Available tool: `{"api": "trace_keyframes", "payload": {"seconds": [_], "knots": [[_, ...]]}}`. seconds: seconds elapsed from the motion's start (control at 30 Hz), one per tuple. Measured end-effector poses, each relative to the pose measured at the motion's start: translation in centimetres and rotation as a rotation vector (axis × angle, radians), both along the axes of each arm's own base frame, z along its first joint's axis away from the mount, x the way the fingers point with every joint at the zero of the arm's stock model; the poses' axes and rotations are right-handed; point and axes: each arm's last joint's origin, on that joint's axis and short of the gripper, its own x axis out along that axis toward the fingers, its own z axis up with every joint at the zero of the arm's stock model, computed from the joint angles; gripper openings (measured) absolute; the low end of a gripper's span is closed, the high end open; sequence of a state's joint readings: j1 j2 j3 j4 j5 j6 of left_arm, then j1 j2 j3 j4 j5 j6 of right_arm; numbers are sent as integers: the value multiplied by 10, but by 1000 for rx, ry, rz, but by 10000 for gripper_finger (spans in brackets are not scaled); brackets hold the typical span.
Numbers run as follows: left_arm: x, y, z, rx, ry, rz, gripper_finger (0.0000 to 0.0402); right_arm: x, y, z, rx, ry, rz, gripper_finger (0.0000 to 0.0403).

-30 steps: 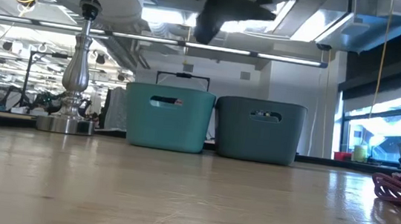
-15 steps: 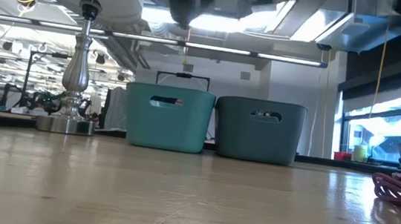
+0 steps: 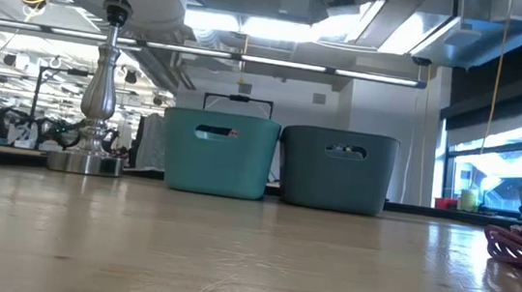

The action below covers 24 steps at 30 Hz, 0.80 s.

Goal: Pick and place USB-C Cables
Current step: Put the red and black charger cable into the green bin

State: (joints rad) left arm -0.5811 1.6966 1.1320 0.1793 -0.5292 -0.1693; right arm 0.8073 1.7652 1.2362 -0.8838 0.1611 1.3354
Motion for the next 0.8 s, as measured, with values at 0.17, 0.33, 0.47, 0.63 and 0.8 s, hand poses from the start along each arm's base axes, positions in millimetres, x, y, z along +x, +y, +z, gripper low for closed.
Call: {"api": "trace_keyframes", "payload": {"seconds": [0.17,0.33,0.47,0.63,0.8], "knots": [[0,1,-1,22,1,42,171,23,-13,-21,-5,-31,-375,205],[0,4,-4,46,36,49,171,47,-20,-29,83,-86,-494,205],[-1,5,-7,63,61,49,171,55,-27,-35,88,-89,-578,205],[-3,5,-9,79,83,46,171,56,-28,-39,93,-65,-607,205],[-4,5,-11,88,100,44,171,57,-27,-37,120,-50,-645,205]]}}
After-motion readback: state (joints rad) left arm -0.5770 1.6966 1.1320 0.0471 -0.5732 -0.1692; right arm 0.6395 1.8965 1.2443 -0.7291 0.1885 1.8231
